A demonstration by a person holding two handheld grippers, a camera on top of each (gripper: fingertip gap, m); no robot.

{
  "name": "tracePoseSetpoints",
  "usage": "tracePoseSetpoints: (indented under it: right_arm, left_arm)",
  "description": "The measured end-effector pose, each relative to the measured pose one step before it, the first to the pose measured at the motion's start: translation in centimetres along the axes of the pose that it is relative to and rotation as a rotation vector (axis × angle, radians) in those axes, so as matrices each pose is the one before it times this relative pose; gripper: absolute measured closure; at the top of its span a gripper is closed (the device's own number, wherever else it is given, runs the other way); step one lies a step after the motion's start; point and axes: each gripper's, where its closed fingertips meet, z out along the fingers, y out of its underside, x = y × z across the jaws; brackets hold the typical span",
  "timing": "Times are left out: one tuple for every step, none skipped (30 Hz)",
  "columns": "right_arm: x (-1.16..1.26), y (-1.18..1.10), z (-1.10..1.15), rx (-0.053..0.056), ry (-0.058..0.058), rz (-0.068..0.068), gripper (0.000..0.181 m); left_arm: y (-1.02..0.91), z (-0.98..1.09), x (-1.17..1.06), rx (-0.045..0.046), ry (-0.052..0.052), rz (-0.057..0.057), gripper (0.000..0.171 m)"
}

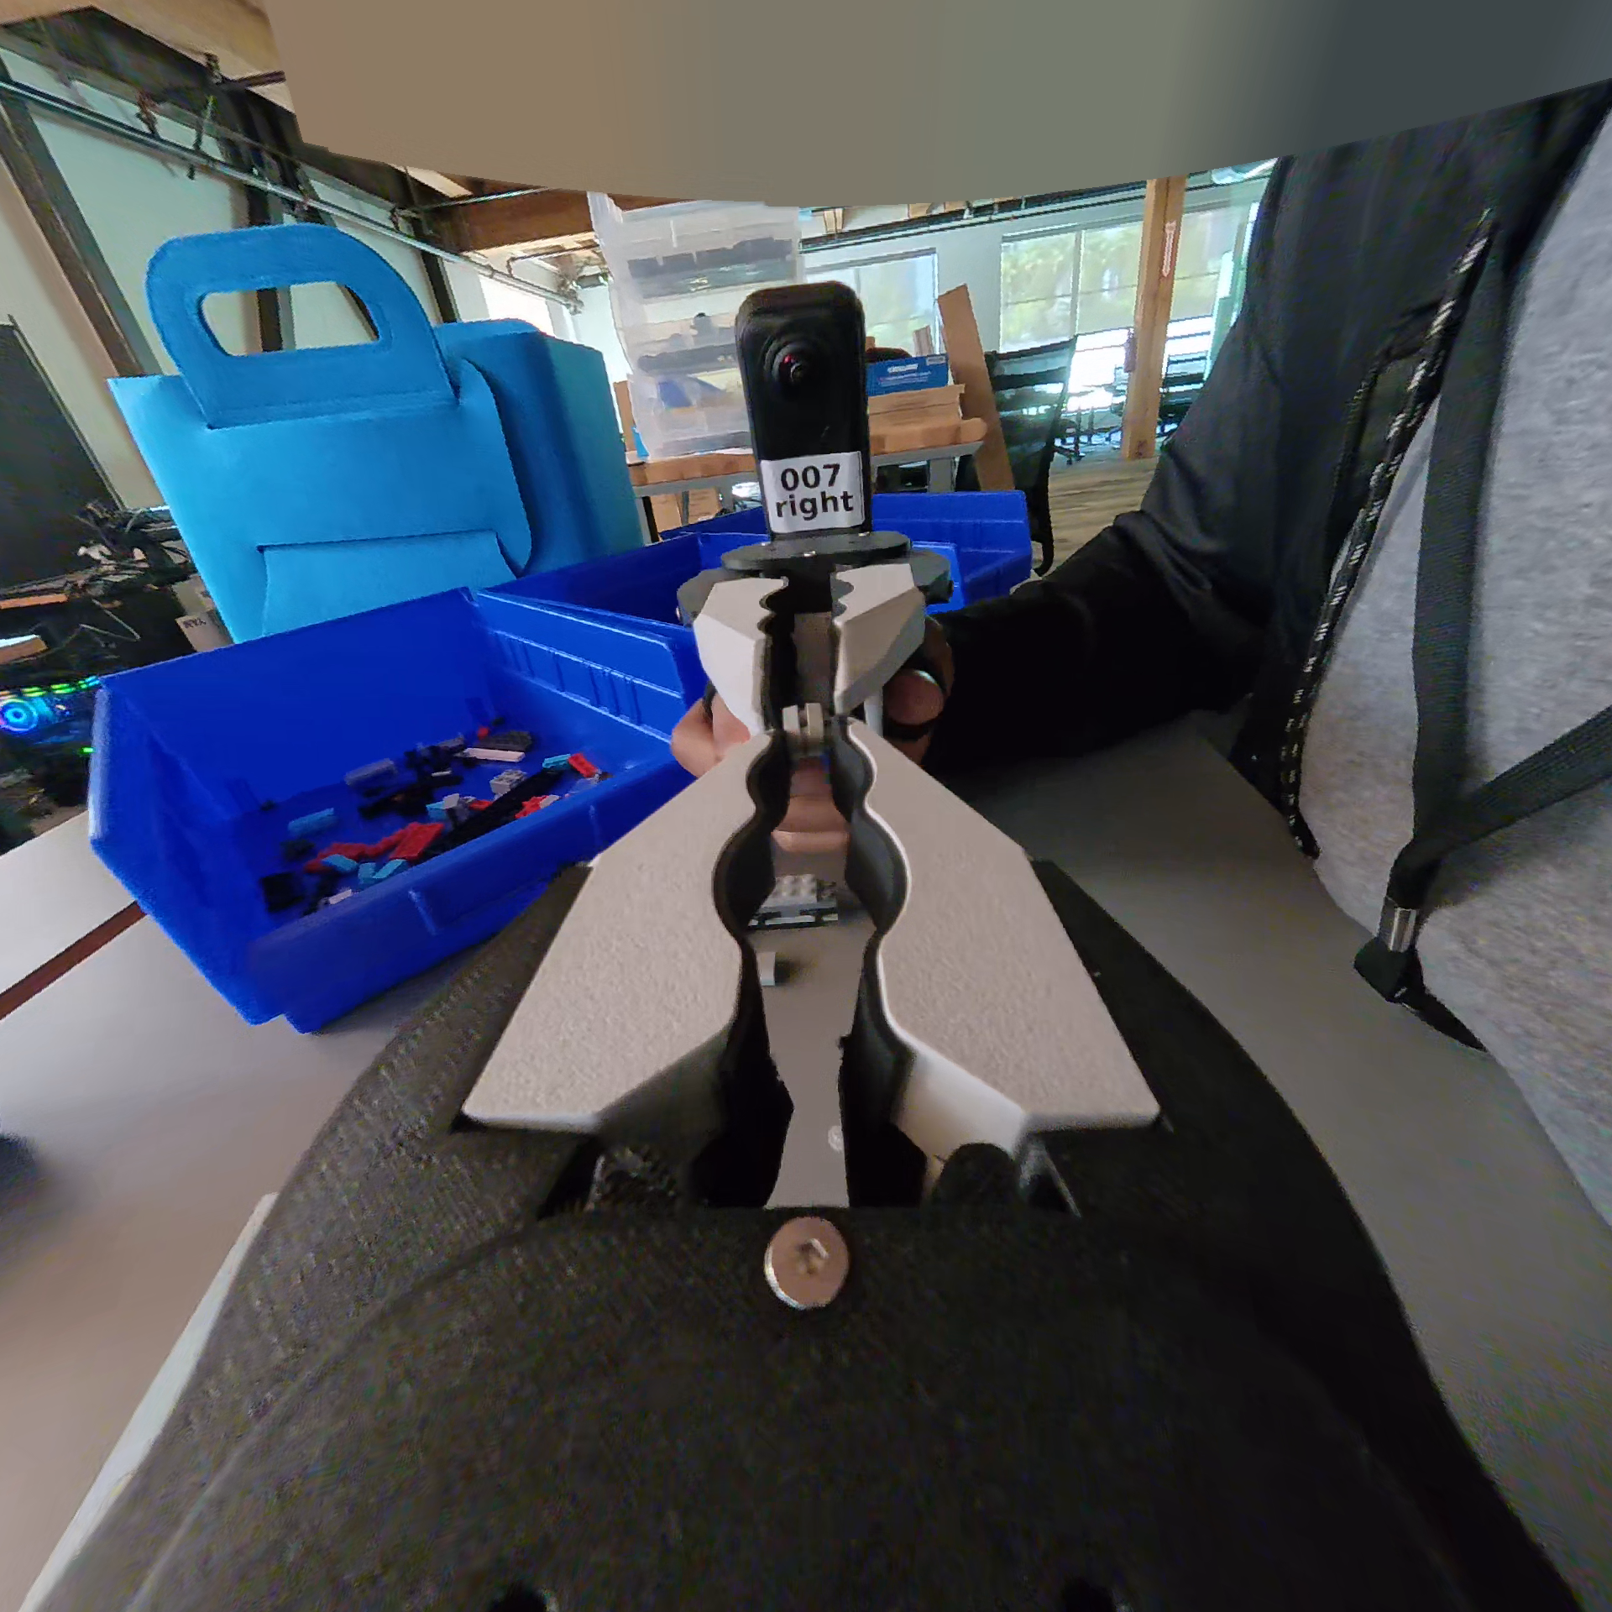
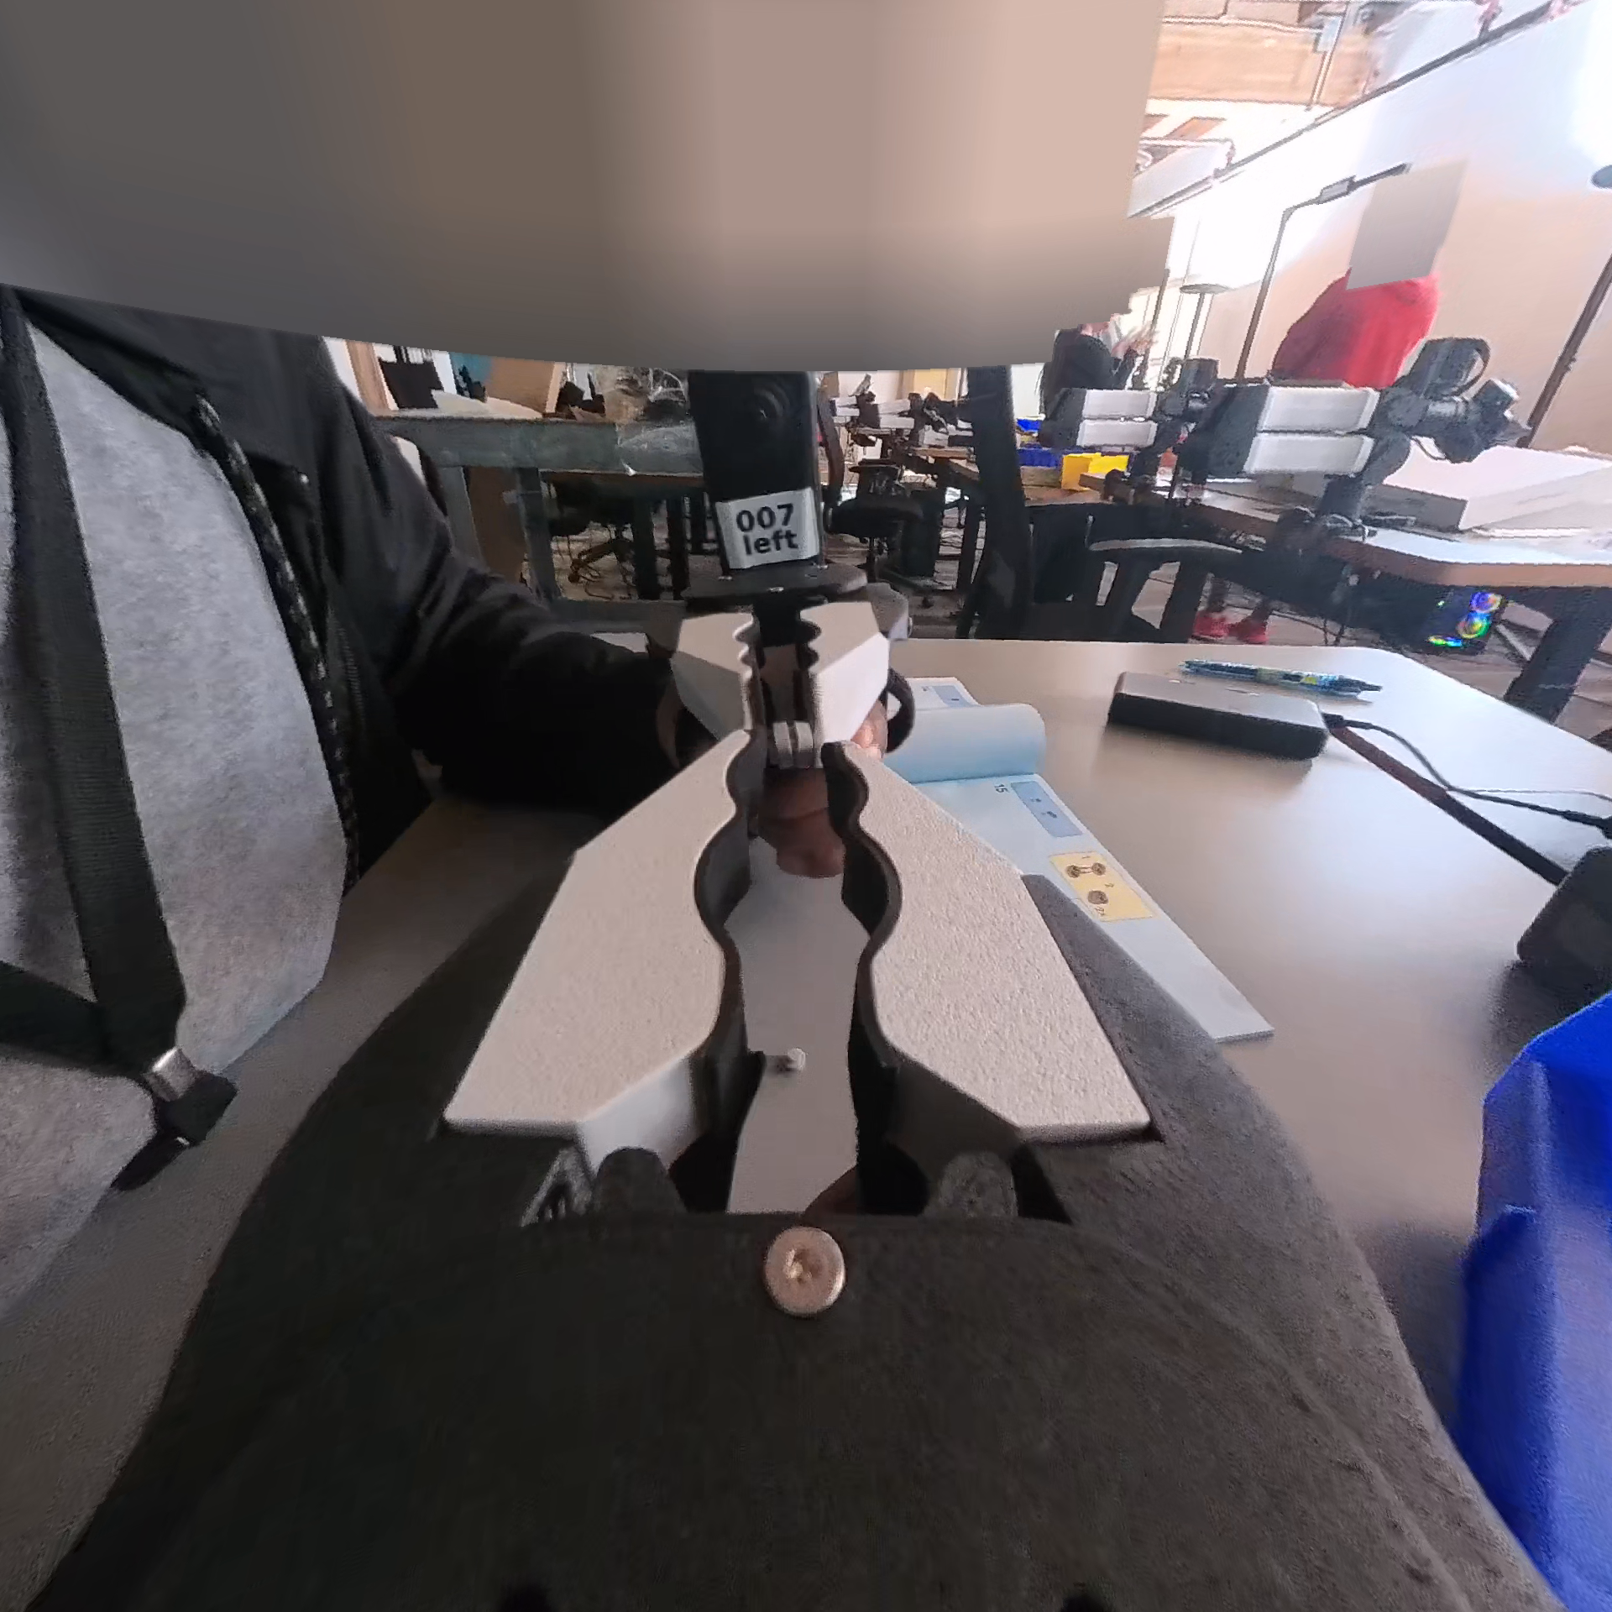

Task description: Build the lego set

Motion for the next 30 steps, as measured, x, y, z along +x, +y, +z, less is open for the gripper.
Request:
tracePoseSetpoints:
  right_arm:
    - [-0.163, 0.048, 0.036, -0.0044, -0.0058, -0.0097, 0.168]
    - [-0.146, 0.068, 0.031, -0.0051, -0.0065, -0.0048, 0.170]
    - [-0.081, 0.028, 0.003, -0.0016, -0.0027, -0.0050, 0.170]
    - [-0.078, 0.009, -0.009, -0.0003, -0.0033, -0.0059, 0.170]
    - [-0.035, 0.010, -0.007, -0.0010, -0.0012, -0.0046, 0.171]
    - [0.043, 0.049, -0.005, -0.0035, 0.0018, -0.0021, 0.171]
    - [-0.002, 0.074, 0.001, -0.0038, -0.0010, 0.0002, 0.171]
    - [-0.022, 0.041, 0.005, 0.0006, -0.0013, -0.0013, 0.172]
    - [-0.029, 0.024, -0.003, 0.0031, 0.0002, -0.0013, 0.172]
    - [-0.023, 0.034, 0.006, 0.0012, -0.0013, 0.0016, 0.172]
    - [0.018, 0.072, 0.015, -0.0029, -0.0001, 0.0008, 0.172]
    - [0.034, 0.086, 0.011, -0.0054, 0.0015, -0.0006, 0.172]
    - [0.036, 0.083, 0.010, -0.0051, 0.0006, 0.0001, 0.172]
    - [0.017, 0.039, 0.004, -0.0020, 0.0003, 0.0001, 0.172]
    - [0.019, 0.019, 0.005, -0.0006, 0.0014, 0.0001, 0.172]
    - [0.029, 0.026, 0.009, -0.0011, 0.0016, 0.0022, 0.172]
    - [0.037, 0.027, 0.015, -0.0002, 0.0006, 0.0063, 0.172]
    - [0.075, 0.027, 0.015, 0.0001, 0.0007, 0.0111, 0.172]
    - [0.117, 0.068, 0.007, -0.0008, 0.0027, 0.0103, 0.172]
    - [0.216, 0.054, 0.001, -0.0012, 0.0086, 0.0109, 0.172]
    - [0.353, 0.045, 0.015, -0.0019, 0.0162, 0.0158, 0.172]
    - [0.420, 0.044, 0.015, -0.0028, 0.0214, 0.0139, 0.172]
    - [0.317, 0.019, 0.006, -0.0006, 0.0197, 0.0016, 0.171]
    - [0.170, -0.059, -0.064, 0.0056, 0.0130, -0.0100, 0.171]
    - [0.044, -0.222, -0.153, 0.0134, 0.0058, -0.0170, 0.171]
    - [-0.081, -0.357, -0.242, 0.0175, -0.0043, -0.0234, 0.169]
    - [-0.158, -0.363, -0.272, 0.0140, -0.0085, -0.0335, 0.167]
    - [-0.013, -0.222, -0.226, 0.0008, 0.0041, -0.0445, 0.167]
    - [0.166, 0.002, -0.136, -0.0148, 0.0183, -0.0502, 0.166]
    - [0.159, 0.129, -0.055, -0.0231, 0.0194, -0.0527, 0.166]
  left_arm:
    - [0.063, 0.038, 0.078, -0.00329, 0.0031, 0.0018, 0.162]
    - [0.038, 0.007, 0.084, -0.00222, 0.0043, 0.0018, 0.162]
    - [-0.004, 0.001, 0.056, 0.00078, 0.0030, 0.0010, 0.162]
    - [0.003, 0.010, 0.111, -0.00045, 0.0061, 0.0011, 0.162]
    - [0.018, 0.019, 0.019, -0.00167, -0.0007, 0.0025, 0.162]
    - [0.069, 0.000, -0.033, -0.00544, -0.0043, 0.0045, 0.162]
    - [0.107, -0.003, 0.034, -0.00684, 0.0008, 0.0072, 0.162]
    - [0.052, -0.002, 0.065, -0.00373, 0.0023, 0.0064, 0.162]
    - [0.004, 0.008, 0.031, -0.00158, -0.0002, 0.0027, 0.162]
    - [0.023, -0.012, 0.031, -0.00403, 0.0017, 0.0017, 0.162]
    - [0.079, -0.017, -0.010, -0.00685, -0.0015, 0.0050, 0.162]
    - [0.110, -0.002, -0.048, -0.00909, -0.0032, 0.0065, 0.162]
    - [0.095, -0.011, -0.028, -0.00784, -0.0018, 0.0044, 0.162]
    - [0.045, 0.000, -0.016, -0.00214, -0.0018, 0.0026, 0.162]
    - [0.022, 0.011, -0.023, -0.00111, -0.0007, -0.0032, 0.162]
    - [0.034, -0.008, -0.018, -0.00210, 0.0003, -0.0010, 0.162]
    - [0.031, -0.024, -0.036, -0.00071, -0.0022, 0.0007, 0.162]
    - [0.040, 0.004, -0.061, -0.00155, -0.0003, -0.0073, 0.162]
    - [0.091, -0.002, -0.110, -0.00412, 0.0000, -0.0137, 0.162]
    - [0.095, 0.009, -0.191, -0.00217, -0.0049, -0.0158, 0.162]
    - [0.085, -0.005, -0.365, -0.00087, -0.0126, -0.0294, 0.162]
    - [0.063, 0.010, -0.445, 0.00190, -0.0105, -0.0434, 0.162]
    - [0.049, 0.021, -0.287, 0.00373, 0.0016, -0.0496, 0.162]
    - [0.001, 0.037, -0.099, 0.00711, 0.0138, -0.0574, 0.162]
    - [-0.027, 0.041, -0.040, 0.01013, 0.0198, -0.0717, 0.162]
    - [-0.060, 0.013, -0.067, 0.01198, 0.0200, -0.0823, 0.162]
    - [-0.122, -0.033, -0.032, 0.01409, 0.0198, -0.0747, 0.162]
    - [-0.156, -0.033, -0.023, 0.01361, 0.0158, -0.0662, 0.162]
    - [-0.155, -0.006, 0.073, 0.01229, 0.0200, -0.0642, 0.162]
    - [-0.151, 0.018, 0.177, 0.01317, 0.0274, -0.0686, 0.162]
